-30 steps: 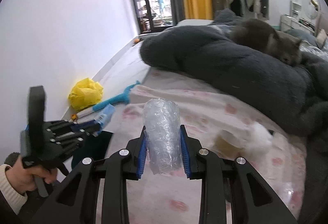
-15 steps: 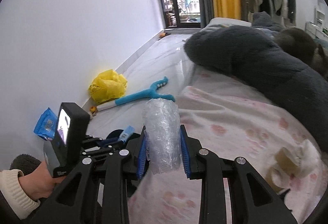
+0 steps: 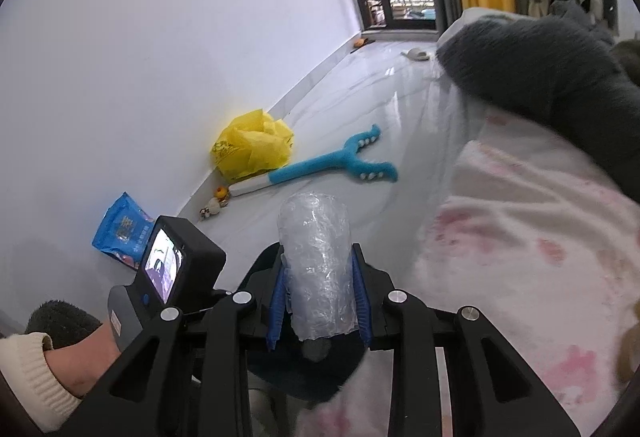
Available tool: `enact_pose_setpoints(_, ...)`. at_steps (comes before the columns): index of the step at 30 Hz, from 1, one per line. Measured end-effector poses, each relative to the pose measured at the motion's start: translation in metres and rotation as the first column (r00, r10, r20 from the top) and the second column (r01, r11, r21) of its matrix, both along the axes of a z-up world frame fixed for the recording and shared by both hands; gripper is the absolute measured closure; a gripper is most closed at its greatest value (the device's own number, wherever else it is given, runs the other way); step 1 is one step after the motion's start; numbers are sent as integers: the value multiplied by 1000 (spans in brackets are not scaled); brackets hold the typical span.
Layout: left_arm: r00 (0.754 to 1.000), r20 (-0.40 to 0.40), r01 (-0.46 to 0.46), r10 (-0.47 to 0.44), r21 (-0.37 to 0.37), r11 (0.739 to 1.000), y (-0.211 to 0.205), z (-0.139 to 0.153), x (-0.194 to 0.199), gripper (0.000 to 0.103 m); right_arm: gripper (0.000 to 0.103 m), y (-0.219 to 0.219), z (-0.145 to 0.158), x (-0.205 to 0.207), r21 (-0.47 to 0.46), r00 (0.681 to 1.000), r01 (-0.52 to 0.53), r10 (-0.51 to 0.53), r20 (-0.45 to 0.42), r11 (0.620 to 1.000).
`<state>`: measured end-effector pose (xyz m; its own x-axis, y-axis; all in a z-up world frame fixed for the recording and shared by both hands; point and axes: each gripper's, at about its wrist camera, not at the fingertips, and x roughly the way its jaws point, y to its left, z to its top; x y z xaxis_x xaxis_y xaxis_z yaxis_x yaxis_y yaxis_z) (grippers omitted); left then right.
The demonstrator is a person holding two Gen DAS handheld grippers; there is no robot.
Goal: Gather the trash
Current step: 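Carry the tissue pack and plastic bag over the green bin with both tools, then open both tools to drop the tissue pack and plastic bag into the bin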
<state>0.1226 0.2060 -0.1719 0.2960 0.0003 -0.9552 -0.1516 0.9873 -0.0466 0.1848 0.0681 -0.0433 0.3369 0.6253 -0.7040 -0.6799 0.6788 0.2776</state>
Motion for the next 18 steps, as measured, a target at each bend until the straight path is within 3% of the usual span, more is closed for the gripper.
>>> enact_pose_setpoints(8,1000,2,26,-26,-26,999,20,1,-16,84,73,30,-20,2,-30,999,-25,24,-43,999)
enact_pose_setpoints(13,999,27,34,-33,-35,999,28,9,-21,57,73,48,-39,0,-69,997,-42,37,-68,997)
enact_pose_setpoints(18,997,79,18,-14,-48,999,40,25,-28,48,73,60,-56,1,-106,995,-50,40,-94,993)
